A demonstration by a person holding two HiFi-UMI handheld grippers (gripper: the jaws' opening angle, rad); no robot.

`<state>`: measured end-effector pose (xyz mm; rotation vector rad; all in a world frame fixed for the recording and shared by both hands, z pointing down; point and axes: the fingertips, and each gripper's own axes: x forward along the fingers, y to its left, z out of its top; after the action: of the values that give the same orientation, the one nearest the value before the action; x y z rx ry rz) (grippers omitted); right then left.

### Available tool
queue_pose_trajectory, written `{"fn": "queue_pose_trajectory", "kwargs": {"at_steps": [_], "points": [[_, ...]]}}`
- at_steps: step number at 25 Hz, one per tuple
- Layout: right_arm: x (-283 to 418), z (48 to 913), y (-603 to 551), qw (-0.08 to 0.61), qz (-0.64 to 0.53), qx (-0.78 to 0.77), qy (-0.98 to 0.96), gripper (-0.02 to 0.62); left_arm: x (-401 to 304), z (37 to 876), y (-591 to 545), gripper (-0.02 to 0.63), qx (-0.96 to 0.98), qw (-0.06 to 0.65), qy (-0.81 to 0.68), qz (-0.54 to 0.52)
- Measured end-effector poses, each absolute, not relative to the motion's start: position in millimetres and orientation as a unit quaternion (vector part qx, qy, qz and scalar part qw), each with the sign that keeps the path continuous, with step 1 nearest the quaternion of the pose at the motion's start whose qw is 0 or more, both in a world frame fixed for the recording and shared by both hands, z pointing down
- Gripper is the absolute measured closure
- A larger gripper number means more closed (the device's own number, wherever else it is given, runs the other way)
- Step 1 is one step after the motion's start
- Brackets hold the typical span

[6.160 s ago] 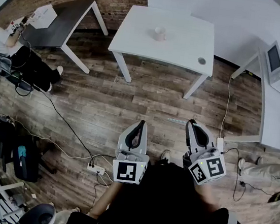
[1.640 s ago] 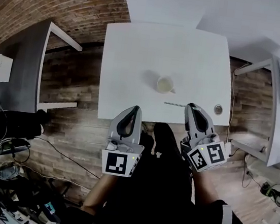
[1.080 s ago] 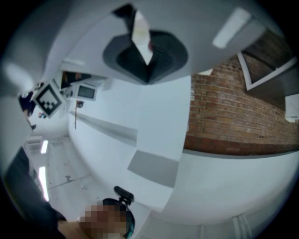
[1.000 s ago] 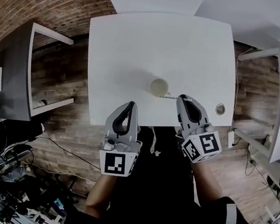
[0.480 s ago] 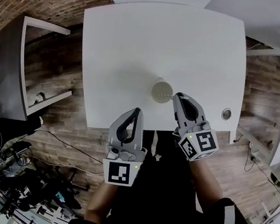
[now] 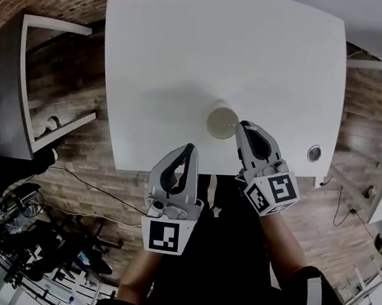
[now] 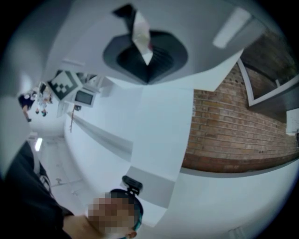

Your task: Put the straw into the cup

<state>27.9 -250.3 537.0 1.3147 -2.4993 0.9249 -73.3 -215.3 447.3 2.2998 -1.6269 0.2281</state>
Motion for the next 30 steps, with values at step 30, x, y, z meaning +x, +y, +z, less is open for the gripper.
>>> {"fn": "queue_pose_trajectory", "kwargs": {"at_steps": [30], "points": [[40.2, 561.7, -260.0, 0.085, 0.34, 0.433, -0.831, 0.571, -63.9, 467.6, -217.2, 0.601, 0.794, 0.185, -0.575, 0.072]]}}
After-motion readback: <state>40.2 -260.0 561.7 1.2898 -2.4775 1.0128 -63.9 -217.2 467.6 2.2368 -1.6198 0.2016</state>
